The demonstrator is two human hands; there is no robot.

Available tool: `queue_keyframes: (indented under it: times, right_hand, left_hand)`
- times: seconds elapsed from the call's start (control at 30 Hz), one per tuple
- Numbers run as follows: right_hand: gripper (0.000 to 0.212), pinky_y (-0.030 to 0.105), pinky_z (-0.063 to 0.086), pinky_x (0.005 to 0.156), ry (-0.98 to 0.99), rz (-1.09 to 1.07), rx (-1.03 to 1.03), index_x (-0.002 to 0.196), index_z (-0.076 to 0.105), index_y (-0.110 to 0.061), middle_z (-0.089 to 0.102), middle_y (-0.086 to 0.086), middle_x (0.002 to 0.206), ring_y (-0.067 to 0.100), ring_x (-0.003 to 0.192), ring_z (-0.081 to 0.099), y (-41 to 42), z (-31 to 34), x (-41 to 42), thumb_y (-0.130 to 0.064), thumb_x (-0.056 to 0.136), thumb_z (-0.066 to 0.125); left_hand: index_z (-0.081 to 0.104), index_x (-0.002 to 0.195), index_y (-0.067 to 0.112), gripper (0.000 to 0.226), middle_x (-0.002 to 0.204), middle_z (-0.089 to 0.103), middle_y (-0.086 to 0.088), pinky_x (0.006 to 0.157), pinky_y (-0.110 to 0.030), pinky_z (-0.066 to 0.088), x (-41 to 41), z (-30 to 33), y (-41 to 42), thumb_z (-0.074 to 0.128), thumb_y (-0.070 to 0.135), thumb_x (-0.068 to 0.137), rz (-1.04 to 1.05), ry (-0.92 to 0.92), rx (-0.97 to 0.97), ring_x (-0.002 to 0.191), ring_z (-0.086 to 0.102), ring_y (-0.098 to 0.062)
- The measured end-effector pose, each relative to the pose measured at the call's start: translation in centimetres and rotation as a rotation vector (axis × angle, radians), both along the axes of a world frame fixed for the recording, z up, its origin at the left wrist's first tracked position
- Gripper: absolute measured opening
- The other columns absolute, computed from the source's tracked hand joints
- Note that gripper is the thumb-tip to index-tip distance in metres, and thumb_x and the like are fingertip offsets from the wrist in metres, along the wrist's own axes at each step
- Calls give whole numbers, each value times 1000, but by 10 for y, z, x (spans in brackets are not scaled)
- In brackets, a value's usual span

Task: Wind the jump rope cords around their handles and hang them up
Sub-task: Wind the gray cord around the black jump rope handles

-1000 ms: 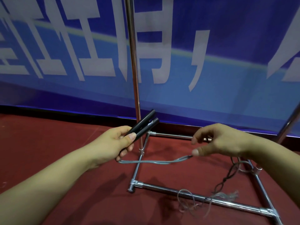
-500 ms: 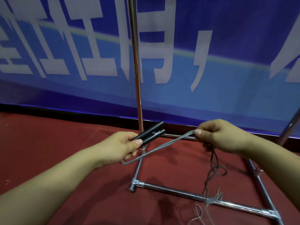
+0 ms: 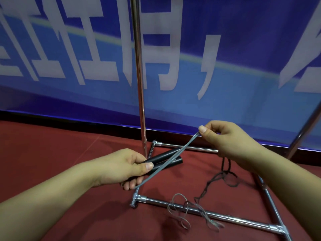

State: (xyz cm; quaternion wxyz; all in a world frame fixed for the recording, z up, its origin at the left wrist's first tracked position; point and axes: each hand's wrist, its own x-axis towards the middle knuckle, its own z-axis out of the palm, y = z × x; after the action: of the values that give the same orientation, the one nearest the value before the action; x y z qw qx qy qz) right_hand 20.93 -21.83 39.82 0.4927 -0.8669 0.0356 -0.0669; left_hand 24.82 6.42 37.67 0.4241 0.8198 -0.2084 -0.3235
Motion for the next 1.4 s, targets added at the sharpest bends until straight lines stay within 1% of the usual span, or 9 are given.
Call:
queue_keyframes:
  times: [0.1, 0.23, 0.47, 0.57, 0.8, 0.93, 1.07, 1.23, 1.4]
  right_hand:
    - [35, 28, 47, 49, -1, -12, 31, 82, 62, -8, 40, 4, 69, 16, 58, 37, 2, -1, 2, -41, 93, 63]
    - [40, 26, 34, 53, -44, -70, -126, 75, 64, -12, 44, -3, 60, 9, 48, 34, -2, 1, 4, -50, 87, 68]
    - [42, 26, 32, 53, -71, -112, -141, 72, 63, -13, 43, -4, 58, 8, 48, 34, -7, -3, 3, -52, 85, 69]
    - [41, 28, 32, 54, -92, -119, -121, 72, 64, -13, 43, -2, 59, 10, 50, 34, -5, -2, 2, -52, 84, 70]
    - [39, 28, 30, 52, -137, -155, -124, 70, 64, -14, 39, -4, 56, 7, 44, 31, -1, -3, 2, -49, 86, 69]
    - [40, 28, 30, 52, -156, -178, -117, 72, 65, -13, 38, -3, 55, 7, 44, 31, -3, -5, 3, -49, 87, 69]
    - [39, 23, 31, 48, -172, -181, -122, 73, 65, -11, 38, -5, 54, 7, 44, 33, -2, -5, 4, -48, 87, 69]
    - [41, 26, 30, 50, -124, -186, -118, 70, 64, -12, 37, -8, 50, 6, 42, 32, -7, -9, 8, -50, 87, 69]
    - [50, 26, 29, 52, -82, -207, -96, 70, 64, -5, 36, -10, 45, 5, 41, 31, -13, -13, 15, -53, 83, 71]
  left_hand:
    - [64, 76, 24, 29, 66, 62, -1, 51, -22, 48, -1, 5, 1, 55, 35, 102, -22, 14, 35, 54, 59, -11]
    - [56, 81, 18, 29, 68, 61, 0, 52, -23, 48, -4, 1, 0, 54, 37, 102, -42, 0, 88, 54, 59, -12]
    - [60, 81, 11, 25, 65, 68, 0, 58, -25, 54, -9, 6, -4, 58, 27, 101, -90, 18, 45, 59, 67, -12]
    - [65, 79, 22, 20, 70, 69, 4, 63, -25, 56, -10, 6, -2, 63, 28, 99, -138, -101, 115, 65, 68, -10]
    - [63, 80, 22, 23, 60, 63, 11, 54, -15, 48, -14, 6, -8, 57, 21, 102, -113, -66, 90, 54, 61, 0]
    - [65, 90, 13, 20, 64, 61, 7, 53, -18, 48, -12, 3, -8, 56, 26, 102, -83, -32, 86, 53, 59, -4]
    - [66, 103, -5, 41, 67, 57, 0, 51, -20, 46, -10, -3, -12, 57, 35, 101, -59, -13, 126, 52, 54, -7]
    - [68, 95, 12, 24, 65, 55, 7, 51, -19, 45, -11, 7, -12, 58, 34, 98, -171, 59, 0, 53, 52, -6]
    - [67, 95, 12, 26, 67, 55, 6, 53, -19, 44, -11, 14, -13, 60, 37, 94, -115, -24, -96, 56, 52, -7]
